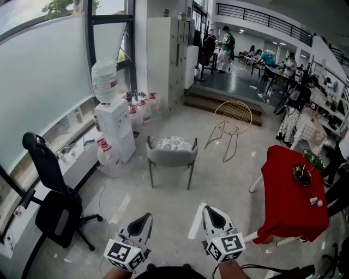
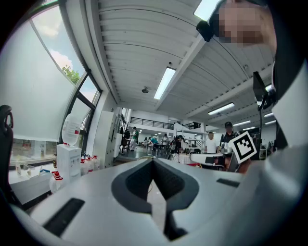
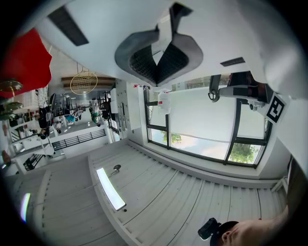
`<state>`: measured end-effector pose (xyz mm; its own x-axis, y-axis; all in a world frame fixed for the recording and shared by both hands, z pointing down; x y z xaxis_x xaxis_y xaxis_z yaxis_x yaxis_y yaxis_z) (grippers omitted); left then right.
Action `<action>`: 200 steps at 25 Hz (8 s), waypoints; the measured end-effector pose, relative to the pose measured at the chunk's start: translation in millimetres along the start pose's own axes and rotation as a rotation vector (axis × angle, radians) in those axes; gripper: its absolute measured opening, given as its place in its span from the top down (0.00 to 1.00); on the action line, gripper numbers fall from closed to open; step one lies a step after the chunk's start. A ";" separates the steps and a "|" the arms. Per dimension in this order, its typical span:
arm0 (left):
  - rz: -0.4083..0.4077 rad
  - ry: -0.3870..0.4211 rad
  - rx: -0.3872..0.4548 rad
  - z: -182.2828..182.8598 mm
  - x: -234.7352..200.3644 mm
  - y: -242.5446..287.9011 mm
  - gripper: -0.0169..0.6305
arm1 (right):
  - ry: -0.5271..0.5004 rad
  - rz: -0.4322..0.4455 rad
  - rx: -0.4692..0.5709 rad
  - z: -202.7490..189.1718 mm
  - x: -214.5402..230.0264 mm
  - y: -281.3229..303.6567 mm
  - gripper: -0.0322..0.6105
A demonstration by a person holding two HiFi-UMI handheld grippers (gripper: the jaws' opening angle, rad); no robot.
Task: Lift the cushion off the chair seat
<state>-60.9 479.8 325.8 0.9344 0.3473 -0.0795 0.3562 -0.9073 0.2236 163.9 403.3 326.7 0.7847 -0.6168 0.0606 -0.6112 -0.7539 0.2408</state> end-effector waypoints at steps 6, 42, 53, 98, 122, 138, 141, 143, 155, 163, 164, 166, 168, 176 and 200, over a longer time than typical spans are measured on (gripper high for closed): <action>0.021 -0.014 0.005 -0.8 -2.5 -5.6 0.96 | 0.001 -0.004 0.000 -1.1 -3.1 -2.6 0.94; -0.125 0.031 0.005 -3.3 -83.3 -26.9 0.96 | 0.001 -0.075 -0.009 2.0 -91.2 38.6 0.94; -0.144 0.023 -0.003 4.4 -101.5 10.9 0.96 | 0.005 -0.068 -0.006 7.8 -69.7 79.0 0.94; -0.065 0.060 -0.063 81.2 -96.3 304.0 0.96 | -0.002 0.028 0.026 60.1 193.1 240.4 0.94; -0.150 0.077 -0.029 125.1 -262.4 420.9 0.96 | 0.024 -0.065 0.004 118.1 214.9 424.3 0.94; -0.228 0.065 -0.039 140.0 -335.7 478.7 0.96 | 0.020 -0.120 -0.021 138.5 223.7 504.0 0.94; -0.215 0.050 -0.041 138.0 -338.1 492.8 0.96 | 0.030 -0.122 -0.034 134.4 235.1 509.0 0.94; -0.207 0.050 -0.046 139.9 -335.5 504.4 0.96 | 0.036 -0.108 -0.036 134.4 245.8 514.3 0.94; -0.151 0.066 -0.046 165.9 -308.3 578.9 0.96 | -0.003 0.010 -0.013 161.9 317.1 543.4 0.94; -0.089 0.111 -0.075 169.2 -298.1 627.8 0.96 | -0.014 0.062 -0.005 161.6 366.2 552.7 0.94; -0.081 0.112 -0.079 168.9 -298.0 632.9 0.96 | -0.019 0.070 -0.006 162.0 370.9 554.8 0.94; -0.071 0.109 -0.095 165.8 -298.4 642.2 0.96 | -0.025 0.083 -0.013 162.5 379.5 559.9 0.94; -0.064 0.103 -0.120 161.7 -301.0 649.9 0.96 | -0.022 0.092 -0.021 162.6 385.0 566.9 0.94; -0.053 0.093 -0.252 119.5 -341.3 703.2 0.96 | 0.009 0.065 -0.079 144.6 401.8 611.5 0.94; -0.244 0.158 -0.824 -120.6 -430.1 859.7 0.52 | 0.122 -0.076 -0.308 46.9 417.1 708.0 0.94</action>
<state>-157.2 -420.9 669.4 0.7994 0.5933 -0.0948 0.3717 -0.3644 0.8539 53.7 -398.4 477.0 0.8448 -0.5158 0.1422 -0.5053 -0.6819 0.5288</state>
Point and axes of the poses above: the fingertips, and each gripper's own axes: y forward along the fingers, x to its right, z out of its top, the point moved 5 cm from there along -y, backward along the fingers, and after that the axes turned 12 degrees about -x, right-handed, at the moved point
